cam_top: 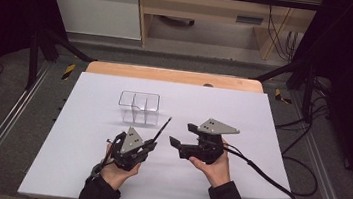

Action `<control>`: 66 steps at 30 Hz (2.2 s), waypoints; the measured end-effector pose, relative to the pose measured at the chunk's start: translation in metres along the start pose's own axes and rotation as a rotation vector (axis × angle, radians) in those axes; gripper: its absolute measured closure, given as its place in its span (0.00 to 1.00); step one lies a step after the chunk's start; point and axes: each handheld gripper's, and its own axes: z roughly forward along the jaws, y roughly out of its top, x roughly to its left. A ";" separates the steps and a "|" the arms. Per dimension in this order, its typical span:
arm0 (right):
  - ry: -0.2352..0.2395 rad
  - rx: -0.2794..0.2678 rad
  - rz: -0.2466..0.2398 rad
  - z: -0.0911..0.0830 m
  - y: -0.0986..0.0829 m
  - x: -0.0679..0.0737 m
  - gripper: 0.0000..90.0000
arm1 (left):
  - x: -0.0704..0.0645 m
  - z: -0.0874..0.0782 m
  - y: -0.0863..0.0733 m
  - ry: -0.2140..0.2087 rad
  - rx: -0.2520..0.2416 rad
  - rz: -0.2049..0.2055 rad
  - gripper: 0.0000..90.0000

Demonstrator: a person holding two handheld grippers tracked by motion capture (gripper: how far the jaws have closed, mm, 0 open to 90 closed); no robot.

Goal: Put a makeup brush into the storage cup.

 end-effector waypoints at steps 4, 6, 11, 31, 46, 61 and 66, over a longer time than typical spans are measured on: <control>0.012 -0.011 0.027 0.006 -0.003 0.001 0.27 | -0.007 0.005 -0.001 0.007 -0.006 -0.015 0.92; 0.012 -0.014 0.039 0.009 -0.004 0.001 0.27 | -0.010 0.007 -0.002 0.009 -0.007 -0.024 0.92; 0.010 -0.027 0.073 0.015 -0.006 0.001 0.30 | -0.018 0.011 -0.002 0.016 -0.023 -0.057 0.92; 0.055 -0.071 0.215 0.026 -0.007 0.000 0.68 | -0.028 0.019 -0.003 0.022 -0.053 -0.125 0.92; 0.105 -0.100 0.257 0.024 -0.006 0.002 0.92 | -0.031 0.020 -0.004 0.011 -0.073 -0.145 0.92; 0.137 -0.098 0.185 0.019 -0.007 0.006 0.94 | -0.028 0.016 0.010 0.020 -0.094 -0.125 0.69; 0.147 -0.092 0.163 0.018 -0.009 0.008 0.94 | -0.028 0.016 0.017 0.010 -0.100 -0.129 0.77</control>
